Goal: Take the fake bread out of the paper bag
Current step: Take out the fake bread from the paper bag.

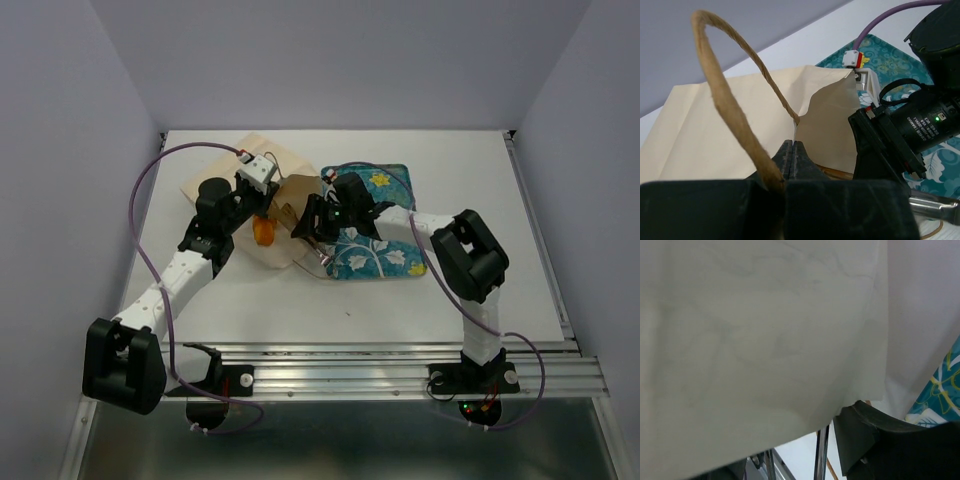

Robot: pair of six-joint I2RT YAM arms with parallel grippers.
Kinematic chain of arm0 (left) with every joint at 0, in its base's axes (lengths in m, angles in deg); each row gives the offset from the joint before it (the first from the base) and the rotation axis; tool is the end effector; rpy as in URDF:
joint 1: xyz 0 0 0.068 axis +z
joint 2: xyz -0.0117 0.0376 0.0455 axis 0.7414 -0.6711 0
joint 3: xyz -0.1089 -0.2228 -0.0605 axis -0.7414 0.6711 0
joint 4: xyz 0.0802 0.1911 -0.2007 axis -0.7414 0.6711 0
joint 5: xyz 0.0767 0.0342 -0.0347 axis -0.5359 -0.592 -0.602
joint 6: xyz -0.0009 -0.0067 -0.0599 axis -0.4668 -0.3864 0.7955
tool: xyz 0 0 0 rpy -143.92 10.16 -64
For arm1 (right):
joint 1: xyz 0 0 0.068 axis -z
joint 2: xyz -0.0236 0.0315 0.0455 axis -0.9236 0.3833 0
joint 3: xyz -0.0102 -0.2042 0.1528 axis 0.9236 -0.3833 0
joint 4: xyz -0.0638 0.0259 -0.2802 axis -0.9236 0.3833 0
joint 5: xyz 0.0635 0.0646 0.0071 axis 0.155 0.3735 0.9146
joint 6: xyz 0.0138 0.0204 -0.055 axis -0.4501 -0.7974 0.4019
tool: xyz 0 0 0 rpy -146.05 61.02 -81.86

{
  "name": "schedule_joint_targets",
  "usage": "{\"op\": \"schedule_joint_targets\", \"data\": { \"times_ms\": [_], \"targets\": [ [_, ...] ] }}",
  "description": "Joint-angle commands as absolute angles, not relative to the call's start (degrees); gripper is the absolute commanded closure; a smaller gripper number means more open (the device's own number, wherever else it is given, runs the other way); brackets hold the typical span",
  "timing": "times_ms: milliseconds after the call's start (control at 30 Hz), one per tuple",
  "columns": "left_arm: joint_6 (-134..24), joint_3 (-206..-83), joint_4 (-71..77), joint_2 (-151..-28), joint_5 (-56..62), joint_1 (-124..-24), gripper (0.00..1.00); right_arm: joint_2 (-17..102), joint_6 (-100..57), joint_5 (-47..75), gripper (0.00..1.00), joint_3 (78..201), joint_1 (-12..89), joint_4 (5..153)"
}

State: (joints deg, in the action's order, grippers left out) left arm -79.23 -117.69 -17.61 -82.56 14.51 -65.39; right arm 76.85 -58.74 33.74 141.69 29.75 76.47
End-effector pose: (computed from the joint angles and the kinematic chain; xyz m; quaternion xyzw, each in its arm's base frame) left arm 0.3012 -0.1108 0.2897 0.2976 0.6430 -0.1490 0.6897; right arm 0.3599 0.3042 0.1501 -0.0585 0.8684 0.4510 0.1974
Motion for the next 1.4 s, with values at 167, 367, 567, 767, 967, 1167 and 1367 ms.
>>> {"op": "schedule_joint_targets", "data": {
  "times_ms": [167,367,567,767,967,1167,1367],
  "targets": [
    [-77.58,-117.89,-25.36,-83.06,17.79,-65.87,1.0,79.16,-62.3,37.77,0.39,144.64,28.44,71.95],
    [-78.01,-117.72,-25.36,-82.88,17.7,-65.87,1.0,78.29,-61.78,39.98,0.39,144.56,28.44,70.8],
    [-77.93,-117.54,-25.45,-82.53,17.7,-65.87,1.0,79.6,-62.13,38.92,0.4,145.95,28.44,73.78],
    [-77.66,-117.54,-25.54,-82.71,17.96,-65.95,1.0,81.36,-61.25,37.52,0.4,148.24,28.44,80.73],
    [-77.84,-117.45,-25.63,-82.53,17.43,-65.95,1.0,82.42,-60.46,39.01,0.44,150.35,28.44,83.28],
    [-77.84,-117.45,-25.8,-82.62,17.26,-65.95,1.0,82.07,-58.61,41.65,0.5,151.14,27.91,83.11],
    [-77.75,-117.28,-25.8,-82.45,16.82,-65.95,1.0,82.42,-58.44,42.26,0.66,151.58,27.91,83.11]
  ]
}}
